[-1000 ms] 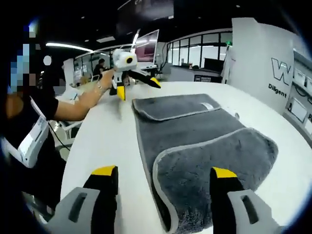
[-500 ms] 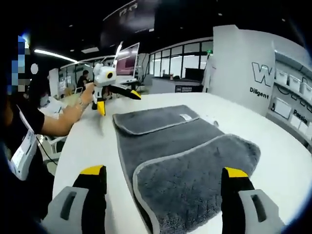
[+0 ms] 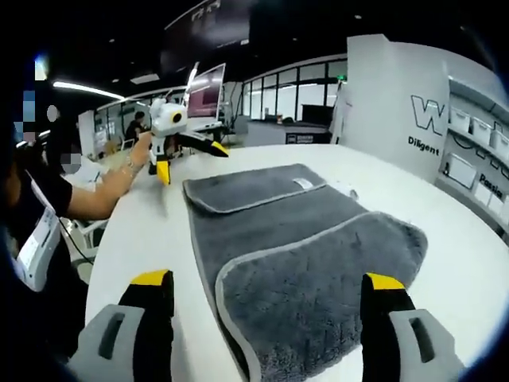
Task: Open the folded towel by lifting each exposed corner and separating the folded layers until the towel lies flat within the target outline without major curled edges
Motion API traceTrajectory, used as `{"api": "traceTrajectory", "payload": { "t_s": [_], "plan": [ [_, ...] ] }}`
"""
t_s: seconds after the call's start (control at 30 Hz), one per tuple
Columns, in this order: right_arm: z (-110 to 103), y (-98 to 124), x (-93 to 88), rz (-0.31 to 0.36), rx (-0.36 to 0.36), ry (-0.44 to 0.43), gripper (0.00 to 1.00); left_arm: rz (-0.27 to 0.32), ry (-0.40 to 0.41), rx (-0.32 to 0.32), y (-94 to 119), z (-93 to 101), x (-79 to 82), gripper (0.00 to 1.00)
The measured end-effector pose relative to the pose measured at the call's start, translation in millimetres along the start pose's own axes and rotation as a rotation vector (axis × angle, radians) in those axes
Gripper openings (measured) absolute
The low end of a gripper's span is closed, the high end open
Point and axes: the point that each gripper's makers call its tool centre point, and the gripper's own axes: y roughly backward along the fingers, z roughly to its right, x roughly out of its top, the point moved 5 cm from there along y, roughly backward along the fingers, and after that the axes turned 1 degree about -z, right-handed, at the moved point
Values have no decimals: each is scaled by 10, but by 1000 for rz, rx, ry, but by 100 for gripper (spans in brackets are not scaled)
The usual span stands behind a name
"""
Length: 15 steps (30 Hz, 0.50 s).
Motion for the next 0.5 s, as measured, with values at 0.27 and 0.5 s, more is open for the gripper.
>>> {"api": "traceTrajectory", "payload": {
  "t_s": [0.27, 0.5],
  "plan": [
    [45, 27, 108, 48, -39, -16, 99, -14, -4, 1, -13, 29, -17, 99],
    [95, 1, 238, 84, -83, -43, 99, -21, 0, 3, -17, 19, -30, 99]
  ]
}}
